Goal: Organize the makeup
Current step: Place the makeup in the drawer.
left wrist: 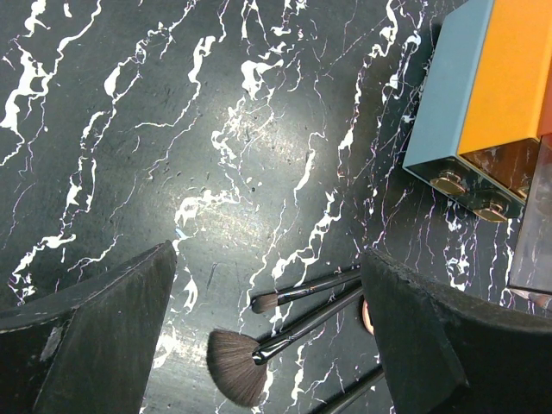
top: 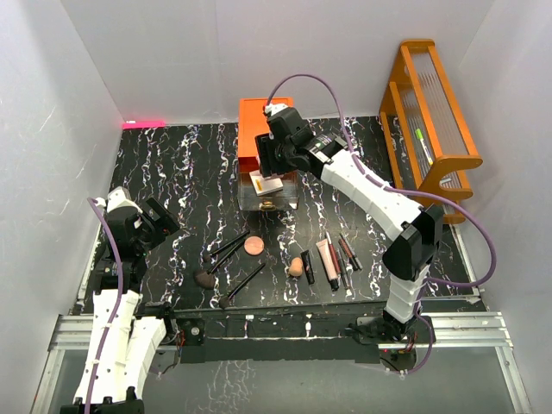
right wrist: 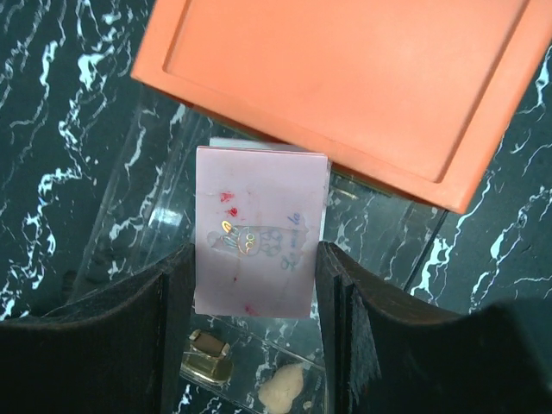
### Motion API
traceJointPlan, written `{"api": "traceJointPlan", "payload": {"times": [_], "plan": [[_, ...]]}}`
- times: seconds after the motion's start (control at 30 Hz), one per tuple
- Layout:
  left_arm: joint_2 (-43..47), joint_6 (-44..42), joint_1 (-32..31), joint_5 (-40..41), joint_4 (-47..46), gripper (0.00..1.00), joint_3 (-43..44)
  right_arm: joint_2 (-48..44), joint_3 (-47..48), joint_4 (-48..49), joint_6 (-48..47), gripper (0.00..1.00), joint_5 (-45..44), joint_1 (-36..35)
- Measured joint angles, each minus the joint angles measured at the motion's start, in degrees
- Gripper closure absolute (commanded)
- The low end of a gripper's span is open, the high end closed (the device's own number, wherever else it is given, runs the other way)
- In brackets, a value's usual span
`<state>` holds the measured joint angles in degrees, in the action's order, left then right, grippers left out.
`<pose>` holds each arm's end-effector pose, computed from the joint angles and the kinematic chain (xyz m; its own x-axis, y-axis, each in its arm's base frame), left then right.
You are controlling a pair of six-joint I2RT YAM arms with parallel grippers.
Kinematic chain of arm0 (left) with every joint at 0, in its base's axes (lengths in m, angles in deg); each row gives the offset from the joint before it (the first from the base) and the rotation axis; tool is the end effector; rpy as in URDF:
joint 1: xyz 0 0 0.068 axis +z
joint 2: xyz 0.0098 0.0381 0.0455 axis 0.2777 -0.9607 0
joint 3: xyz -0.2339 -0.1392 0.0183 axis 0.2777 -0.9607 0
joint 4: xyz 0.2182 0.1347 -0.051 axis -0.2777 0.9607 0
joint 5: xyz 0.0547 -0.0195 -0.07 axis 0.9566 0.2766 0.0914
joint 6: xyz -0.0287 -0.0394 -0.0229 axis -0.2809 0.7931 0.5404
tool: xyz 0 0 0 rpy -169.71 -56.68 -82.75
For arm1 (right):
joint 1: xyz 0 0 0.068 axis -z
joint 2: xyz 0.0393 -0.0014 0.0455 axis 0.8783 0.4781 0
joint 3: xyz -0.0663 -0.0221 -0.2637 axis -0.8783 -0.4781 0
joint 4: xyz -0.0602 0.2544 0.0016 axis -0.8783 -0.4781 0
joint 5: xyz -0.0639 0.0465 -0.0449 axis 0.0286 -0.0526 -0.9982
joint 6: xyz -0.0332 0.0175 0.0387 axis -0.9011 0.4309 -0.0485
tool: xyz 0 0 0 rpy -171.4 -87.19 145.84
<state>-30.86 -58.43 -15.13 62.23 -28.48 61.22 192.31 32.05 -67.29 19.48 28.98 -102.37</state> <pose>0.1406 0.0056 0.2974 -0.3239 -0.5204 -0.7901 -0.3090 0.8475 -0.4316 0.3085 0.2619 0.3762 -0.6805 -0.1864 -0.7087 -0.3958 0.9074 0.1414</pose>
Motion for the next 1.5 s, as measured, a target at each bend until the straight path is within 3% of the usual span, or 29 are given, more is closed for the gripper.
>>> {"api": "traceJointPlan", "payload": {"times": [0.7,0.8,0.93,1.1,1.5], "plan": [[0.00,0.00,0.00,-0.42,-0.39,0.13,0.00,5.31,-1.42,-0.66,-0.26,0.64,0.68,0.00],[0.00,0.00,0.00,-0.50,-0.39,0.13,0.00,5.79,-1.31,-1.11,-0.33,0.56,0.17,0.00],[0.00,0.00,0.00,-0.61,-0.39,0.13,0.00,5.88,-0.70,-1.51,-0.48,0.37,-1.01,-0.11],[0.00,0.00,0.00,-0.66,-0.39,0.13,0.00,5.90,-0.42,-1.66,-0.79,0.28,-1.97,-0.11],[-0.24,0.00,0.00,-0.70,-0.39,0.13,0.00,3.61,-1.64,0.57,-1.25,0.27,-2.25,-0.22]]}}
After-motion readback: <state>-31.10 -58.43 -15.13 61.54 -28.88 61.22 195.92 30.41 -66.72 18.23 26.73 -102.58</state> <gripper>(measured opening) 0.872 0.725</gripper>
